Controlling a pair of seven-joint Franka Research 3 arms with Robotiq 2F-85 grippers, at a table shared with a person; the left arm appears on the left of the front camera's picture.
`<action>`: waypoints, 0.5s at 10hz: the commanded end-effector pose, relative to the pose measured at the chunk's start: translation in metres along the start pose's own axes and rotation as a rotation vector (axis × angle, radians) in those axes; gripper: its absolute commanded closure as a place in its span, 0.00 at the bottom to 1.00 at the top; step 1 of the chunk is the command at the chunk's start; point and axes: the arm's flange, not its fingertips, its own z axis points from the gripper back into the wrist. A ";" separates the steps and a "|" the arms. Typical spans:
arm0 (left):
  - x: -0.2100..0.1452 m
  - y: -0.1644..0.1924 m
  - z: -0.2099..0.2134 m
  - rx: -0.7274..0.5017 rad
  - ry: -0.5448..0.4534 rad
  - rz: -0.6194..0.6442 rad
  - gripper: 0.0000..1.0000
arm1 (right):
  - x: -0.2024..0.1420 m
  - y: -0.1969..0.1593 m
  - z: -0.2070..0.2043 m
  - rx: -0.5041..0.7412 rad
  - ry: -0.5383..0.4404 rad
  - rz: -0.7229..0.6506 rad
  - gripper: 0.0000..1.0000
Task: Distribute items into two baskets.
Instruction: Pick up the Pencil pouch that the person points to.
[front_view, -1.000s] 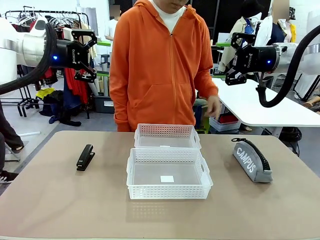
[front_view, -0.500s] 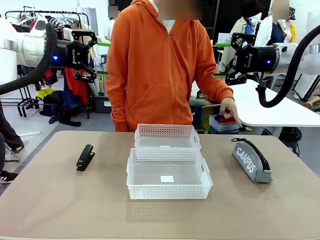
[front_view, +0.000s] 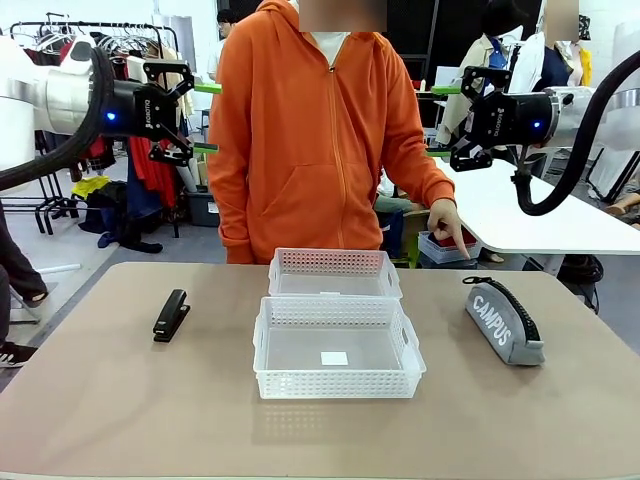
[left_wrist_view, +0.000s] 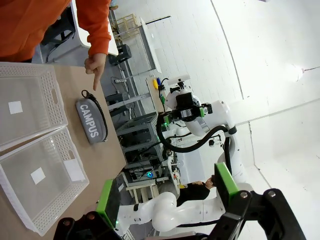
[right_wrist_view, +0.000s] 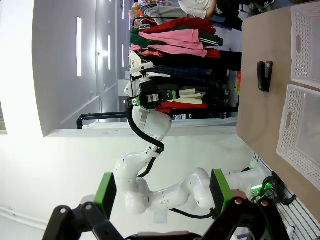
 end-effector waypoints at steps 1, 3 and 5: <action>0.000 -0.002 0.001 0.001 -0.002 -0.005 0.00 | 0.000 0.001 0.000 0.001 0.000 -0.002 0.00; 0.000 -0.002 0.001 0.001 -0.002 -0.005 0.00 | 0.000 0.001 0.000 0.001 0.000 -0.002 0.00; 0.000 -0.002 0.001 0.001 -0.002 -0.005 0.00 | 0.000 0.000 0.000 0.000 0.000 0.000 0.00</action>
